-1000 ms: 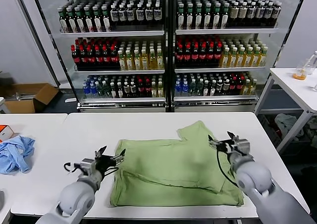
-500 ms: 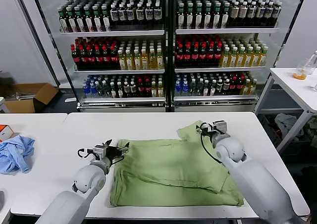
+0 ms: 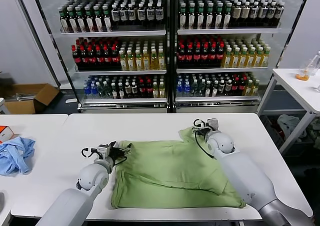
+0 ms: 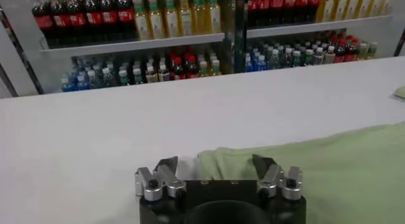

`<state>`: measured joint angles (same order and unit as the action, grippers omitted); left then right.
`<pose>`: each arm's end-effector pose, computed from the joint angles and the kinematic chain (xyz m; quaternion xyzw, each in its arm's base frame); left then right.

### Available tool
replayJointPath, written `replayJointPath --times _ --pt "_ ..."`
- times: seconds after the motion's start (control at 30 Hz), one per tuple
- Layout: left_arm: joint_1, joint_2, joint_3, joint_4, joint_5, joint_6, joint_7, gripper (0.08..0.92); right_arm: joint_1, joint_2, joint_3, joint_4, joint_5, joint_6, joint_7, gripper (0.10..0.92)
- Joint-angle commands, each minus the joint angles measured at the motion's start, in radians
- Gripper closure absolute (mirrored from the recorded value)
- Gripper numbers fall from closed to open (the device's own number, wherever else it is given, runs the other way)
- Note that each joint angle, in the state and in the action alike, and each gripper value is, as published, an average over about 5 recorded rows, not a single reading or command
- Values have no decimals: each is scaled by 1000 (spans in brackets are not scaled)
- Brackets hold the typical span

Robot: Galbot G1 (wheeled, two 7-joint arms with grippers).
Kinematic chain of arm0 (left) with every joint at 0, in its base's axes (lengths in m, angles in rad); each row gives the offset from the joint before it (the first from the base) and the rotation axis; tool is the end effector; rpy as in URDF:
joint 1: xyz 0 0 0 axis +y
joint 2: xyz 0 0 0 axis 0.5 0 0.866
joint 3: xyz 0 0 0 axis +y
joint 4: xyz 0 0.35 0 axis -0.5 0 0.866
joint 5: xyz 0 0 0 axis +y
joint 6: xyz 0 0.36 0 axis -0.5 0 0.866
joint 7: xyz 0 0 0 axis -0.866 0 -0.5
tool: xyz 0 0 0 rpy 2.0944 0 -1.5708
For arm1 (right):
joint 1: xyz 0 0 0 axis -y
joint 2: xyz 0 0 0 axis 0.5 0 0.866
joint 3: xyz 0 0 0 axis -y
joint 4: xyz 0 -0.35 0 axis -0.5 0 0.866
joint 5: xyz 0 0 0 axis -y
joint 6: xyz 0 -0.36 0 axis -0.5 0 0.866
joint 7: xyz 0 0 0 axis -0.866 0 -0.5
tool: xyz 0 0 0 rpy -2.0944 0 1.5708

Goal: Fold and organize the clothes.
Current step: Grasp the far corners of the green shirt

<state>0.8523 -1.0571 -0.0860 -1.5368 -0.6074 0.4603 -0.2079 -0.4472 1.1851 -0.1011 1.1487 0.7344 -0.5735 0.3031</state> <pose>0.3953 0.0452 -0.3199 -0.0797 -0.9629 -0.0431 0.2542 0.5209 -0.0092 -0.2897 0.0353 -0.9480 0.0484 0.3125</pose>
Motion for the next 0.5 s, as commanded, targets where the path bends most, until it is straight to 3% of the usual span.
replayJointPath --times 0.03,0.2,0.5 --pt "-10 -1 8 14 -3 -2 1 376 27 30 -18 -94 6 -5 -4 214" --pt "5 5 8 -1 -9 -4 12 523 13 23 -15 -68 36 -5 -2 319" --pt "17 10 -2 -8 -56 -15 41 783 -26 -6 -10 34 45 -4 -24 579"
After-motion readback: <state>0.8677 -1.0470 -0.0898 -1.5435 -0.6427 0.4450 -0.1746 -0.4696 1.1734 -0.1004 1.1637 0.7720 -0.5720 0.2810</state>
